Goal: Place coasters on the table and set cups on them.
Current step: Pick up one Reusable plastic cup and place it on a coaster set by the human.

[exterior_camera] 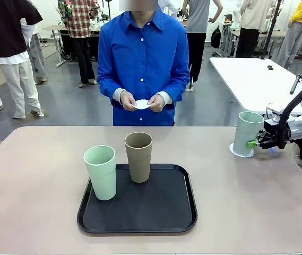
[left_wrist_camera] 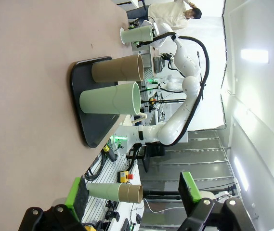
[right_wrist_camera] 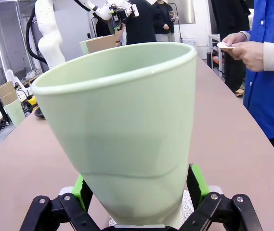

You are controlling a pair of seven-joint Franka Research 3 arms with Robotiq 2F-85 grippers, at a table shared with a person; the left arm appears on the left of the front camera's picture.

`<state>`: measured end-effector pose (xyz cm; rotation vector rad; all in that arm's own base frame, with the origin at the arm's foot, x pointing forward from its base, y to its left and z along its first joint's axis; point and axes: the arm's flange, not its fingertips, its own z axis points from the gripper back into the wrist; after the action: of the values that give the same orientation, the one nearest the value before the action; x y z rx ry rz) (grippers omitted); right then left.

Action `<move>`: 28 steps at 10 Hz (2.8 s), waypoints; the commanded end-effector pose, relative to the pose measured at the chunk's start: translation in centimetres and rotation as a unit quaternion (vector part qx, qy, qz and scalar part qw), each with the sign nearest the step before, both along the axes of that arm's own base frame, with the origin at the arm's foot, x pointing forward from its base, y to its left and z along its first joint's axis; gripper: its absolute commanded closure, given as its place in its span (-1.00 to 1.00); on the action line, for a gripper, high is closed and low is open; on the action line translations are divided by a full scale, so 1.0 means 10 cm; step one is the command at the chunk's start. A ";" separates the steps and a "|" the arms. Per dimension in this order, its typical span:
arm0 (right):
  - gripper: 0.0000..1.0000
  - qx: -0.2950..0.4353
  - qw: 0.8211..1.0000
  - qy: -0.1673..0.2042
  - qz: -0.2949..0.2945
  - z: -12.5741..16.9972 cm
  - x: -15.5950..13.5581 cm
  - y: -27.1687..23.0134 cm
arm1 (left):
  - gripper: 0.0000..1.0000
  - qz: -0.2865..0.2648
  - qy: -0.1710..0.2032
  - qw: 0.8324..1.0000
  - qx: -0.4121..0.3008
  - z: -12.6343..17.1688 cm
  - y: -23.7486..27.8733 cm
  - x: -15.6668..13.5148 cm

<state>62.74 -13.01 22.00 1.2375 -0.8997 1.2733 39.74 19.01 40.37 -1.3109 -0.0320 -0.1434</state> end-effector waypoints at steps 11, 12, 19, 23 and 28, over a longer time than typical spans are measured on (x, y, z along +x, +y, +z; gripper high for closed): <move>-1.00 -0.037 0.998 0.001 -0.043 0.47 -0.12 -0.59 | -1.00 0.002 -0.003 1.000 -0.004 0.02 0.00 -0.01; -1.00 -0.067 0.995 0.005 -0.073 0.61 -0.27 -0.62 | -1.00 0.002 -0.003 1.000 -0.004 0.02 0.00 -0.01; -1.00 -0.259 0.920 0.136 -0.261 1.85 -1.75 -0.18 | -1.00 0.002 -0.003 1.000 -0.004 0.02 0.00 -0.01; -1.00 -0.330 0.871 0.175 -0.320 2.41 -2.20 0.65 | -1.00 0.002 -0.003 1.000 -0.004 0.02 0.00 -0.01; -1.00 -0.447 0.749 0.197 -0.448 3.00 -2.18 1.17 | -1.00 0.002 -0.003 1.000 -0.004 0.02 0.00 -0.01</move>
<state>40.57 -1.75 51.69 0.1932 -0.4078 0.5009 39.77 18.96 40.36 -1.3112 -0.0309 -0.1445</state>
